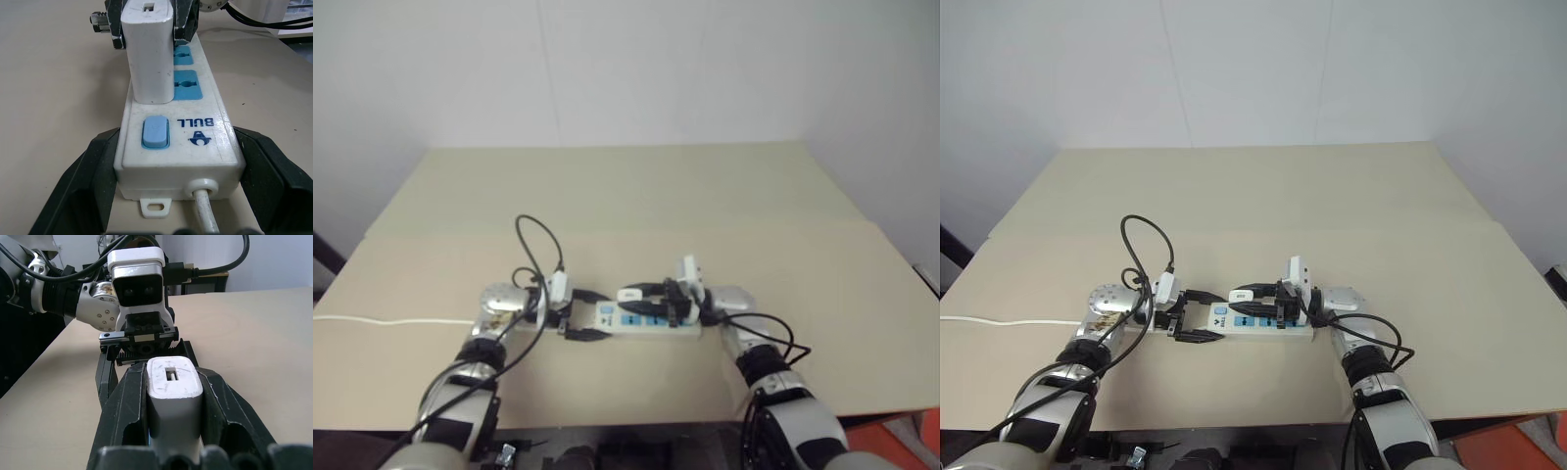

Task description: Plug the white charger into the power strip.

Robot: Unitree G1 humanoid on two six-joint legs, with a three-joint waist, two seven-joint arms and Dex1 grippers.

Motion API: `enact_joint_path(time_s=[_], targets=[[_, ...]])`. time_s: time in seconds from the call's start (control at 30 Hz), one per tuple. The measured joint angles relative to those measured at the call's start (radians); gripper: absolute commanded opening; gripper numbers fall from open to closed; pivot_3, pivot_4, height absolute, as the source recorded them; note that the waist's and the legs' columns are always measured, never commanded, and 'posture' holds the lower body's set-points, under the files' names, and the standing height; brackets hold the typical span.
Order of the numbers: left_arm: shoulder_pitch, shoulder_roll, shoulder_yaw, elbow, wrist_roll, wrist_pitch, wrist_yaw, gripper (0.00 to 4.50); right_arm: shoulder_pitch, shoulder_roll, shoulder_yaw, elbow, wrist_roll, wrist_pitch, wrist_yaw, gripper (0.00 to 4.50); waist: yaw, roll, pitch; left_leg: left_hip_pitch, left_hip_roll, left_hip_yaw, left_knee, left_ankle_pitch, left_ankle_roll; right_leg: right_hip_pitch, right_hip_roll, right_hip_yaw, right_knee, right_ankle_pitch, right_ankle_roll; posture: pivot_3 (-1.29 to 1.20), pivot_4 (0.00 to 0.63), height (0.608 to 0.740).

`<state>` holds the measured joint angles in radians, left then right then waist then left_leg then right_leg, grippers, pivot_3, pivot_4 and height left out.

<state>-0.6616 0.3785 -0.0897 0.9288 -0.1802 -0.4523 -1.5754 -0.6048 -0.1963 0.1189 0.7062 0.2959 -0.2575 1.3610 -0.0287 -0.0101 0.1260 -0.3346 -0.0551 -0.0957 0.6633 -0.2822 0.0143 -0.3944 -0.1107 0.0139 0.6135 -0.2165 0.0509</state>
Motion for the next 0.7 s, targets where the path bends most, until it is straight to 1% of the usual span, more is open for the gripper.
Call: enact_joint_path(time_s=[0.37, 0.43, 0.47, 0.5, 0.63, 0.7], targets=[[0.000, 0.000, -0.001, 0.000, 0.001, 0.004, 0.003, 3.31, 0.004, -0.015, 0.018, -0.030, 0.000, 0.040, -0.018, 1.13, -0.001, 0.002, -0.002, 0.000, 0.000, 0.000, 0.000, 0.000, 0.000, 0.001, 0.000, 0.000, 0.000, 0.000, 0.000, 0.00, 0.150, 0.740], [0.000, 0.000, -0.001, 0.000, 0.002, 0.004, 0.003, 3.31, 0.007, -0.019, 0.022, -0.039, 0.000, 0.045, -0.023, 1.85, -0.001, 0.003, -0.002, 0.000, 0.000, 0.000, 0.000, 0.000, 0.000, 0.001, 0.000, 0.000, -0.001, 0.000, 0.000, 0.00, 0.150, 0.740], [0.000, -0.001, -0.001, 0.000, 0.003, 0.003, 0.003, 3.31, 0.010, -0.026, 0.028, -0.040, -0.007, 0.050, -0.031, 2.03, 0.000, 0.002, -0.002, 0.000, 0.000, 0.000, 0.000, 0.000, 0.000, 0.001, 0.000, 0.000, -0.001, 0.000, 0.000, 0.00, 0.150, 0.740], [0.000, -0.003, -0.001, 0.001, 0.003, 0.004, 0.004, 3.31, 0.013, -0.036, 0.030, -0.046, -0.012, 0.050, -0.037, 2.35, 0.001, 0.002, -0.002, 0.000, 0.000, 0.000, 0.000, 0.000, 0.000, 0.001, 0.000, 0.000, -0.001, 0.000, 0.000, 0.00, 0.150, 0.740], [0.000, -0.007, -0.001, 0.001, 0.007, 0.004, 0.006, 3.31, 0.026, -0.040, 0.029, -0.062, -0.013, 0.049, -0.050, 3.78, 0.006, 0.001, -0.003, 0.000, 0.000, -0.001, 0.000, 0.000, 0.000, 0.002, 0.000, 0.000, -0.002, 0.000, 0.000, 0.00, 0.150, 0.740], [-0.001, -0.008, -0.001, 0.002, 0.009, 0.004, 0.007, 3.31, 0.032, -0.041, 0.029, -0.069, -0.013, 0.045, -0.057, 4.42, 0.007, 0.001, -0.003, 0.000, 0.000, -0.001, 0.000, 0.000, 0.000, 0.002, 0.000, 0.000, -0.002, 0.000, 0.000, 0.00, 0.150, 0.740]])
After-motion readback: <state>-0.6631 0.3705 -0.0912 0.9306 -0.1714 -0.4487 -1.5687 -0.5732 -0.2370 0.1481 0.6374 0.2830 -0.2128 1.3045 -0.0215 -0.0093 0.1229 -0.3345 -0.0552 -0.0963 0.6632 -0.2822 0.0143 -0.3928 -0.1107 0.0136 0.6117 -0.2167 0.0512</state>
